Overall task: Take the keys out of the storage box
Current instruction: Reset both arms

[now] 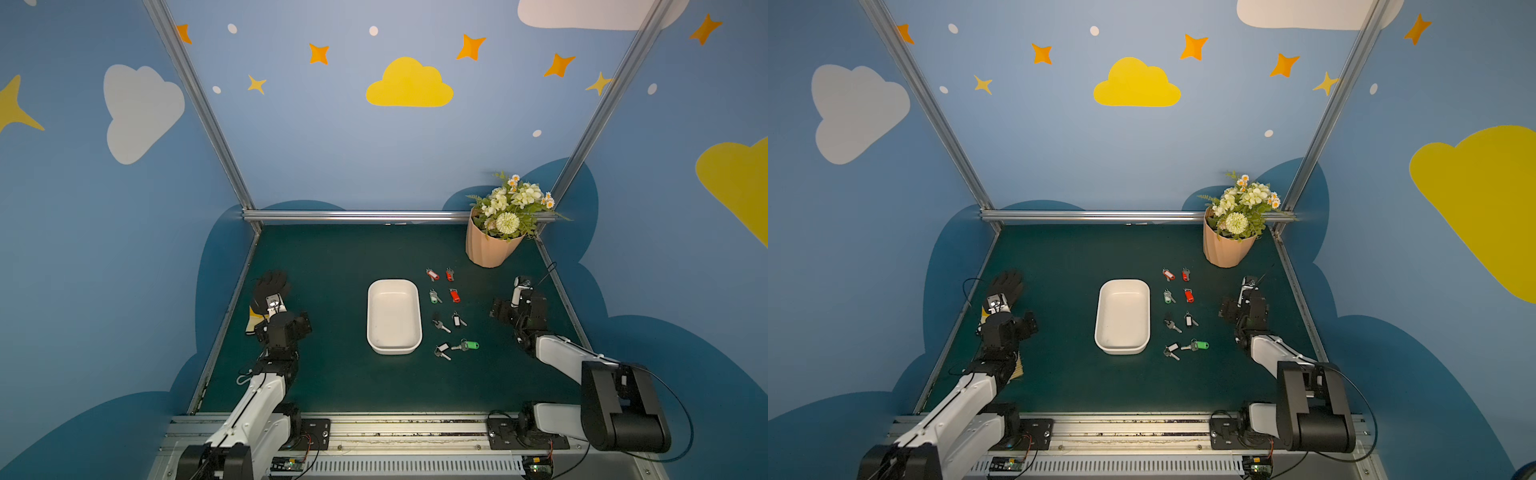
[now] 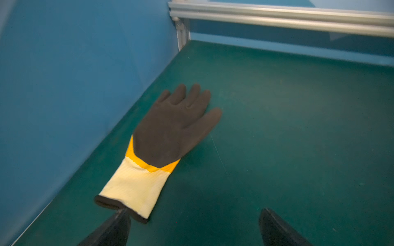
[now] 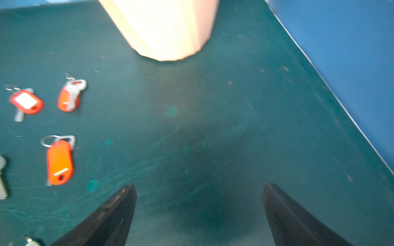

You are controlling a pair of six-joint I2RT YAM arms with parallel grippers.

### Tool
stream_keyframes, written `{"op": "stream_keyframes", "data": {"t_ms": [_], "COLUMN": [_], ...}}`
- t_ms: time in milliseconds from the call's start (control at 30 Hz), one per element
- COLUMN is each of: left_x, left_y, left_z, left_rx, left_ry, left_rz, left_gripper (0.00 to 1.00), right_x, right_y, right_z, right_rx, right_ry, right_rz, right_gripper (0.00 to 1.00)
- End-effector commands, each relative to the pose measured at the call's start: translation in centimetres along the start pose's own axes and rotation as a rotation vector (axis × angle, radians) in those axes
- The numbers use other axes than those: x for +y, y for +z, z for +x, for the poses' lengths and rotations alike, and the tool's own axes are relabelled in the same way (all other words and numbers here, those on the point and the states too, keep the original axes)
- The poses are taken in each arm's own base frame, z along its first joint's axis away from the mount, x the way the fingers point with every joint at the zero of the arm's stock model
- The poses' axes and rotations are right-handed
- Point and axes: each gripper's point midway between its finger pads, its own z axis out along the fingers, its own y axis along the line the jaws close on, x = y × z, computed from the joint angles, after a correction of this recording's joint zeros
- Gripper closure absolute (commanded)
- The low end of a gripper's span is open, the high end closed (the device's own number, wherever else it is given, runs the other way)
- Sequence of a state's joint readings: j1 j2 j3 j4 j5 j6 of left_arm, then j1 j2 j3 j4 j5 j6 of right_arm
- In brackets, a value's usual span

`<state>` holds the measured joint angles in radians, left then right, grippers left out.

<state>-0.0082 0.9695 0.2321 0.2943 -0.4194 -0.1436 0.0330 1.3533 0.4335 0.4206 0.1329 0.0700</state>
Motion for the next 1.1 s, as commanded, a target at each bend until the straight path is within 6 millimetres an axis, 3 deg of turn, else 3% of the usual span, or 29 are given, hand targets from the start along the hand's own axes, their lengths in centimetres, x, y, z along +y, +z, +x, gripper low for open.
{"op": "stream_keyframes", "data": {"t_ms": [0, 100, 233, 433, 500, 1067], "left_x": [-2.5, -3.5, -5.5, -7.0, -6.8, -7.0], "left_y": [1.0, 2.2, 3.4, 6.8, 6.6, 6.8], "left_z": [-3.6, -4.2, -5.0, -3.5, -2.9, -3.0], "left_rx": [-0.131, -0.145, -0.173, -0.174, -0.099, -0.103], "left_ry": [0.022, 0.041, 0.041, 0.047, 0.050, 0.062], "left_rz": [0.115, 0.143, 0.227, 0.258, 0.257, 0.255], "left_gripper": [0.00, 0.00, 0.00, 0.00, 0.00, 0.00], "right_x": [1.8, 1.9, 1.9, 2.6, 2.6, 2.7], "right_y": [1.3, 1.5, 1.7, 1.7, 1.8, 1.8], "right_z": [-2.6, -2.7, -2.7, -2.1, -2.1, -2.1], "right_rx": [-0.163, -0.225, -0.183, -0.086, -0.087, -0.087], "right_ry": [-0.046, -0.033, -0.015, -0.091, -0.092, -0.098], "right_rz": [-0.118, -0.125, -0.118, -0.144, -0.143, -0.142], "right_gripper": [0.02, 0.02, 0.02, 0.02, 0.02, 0.02]}}
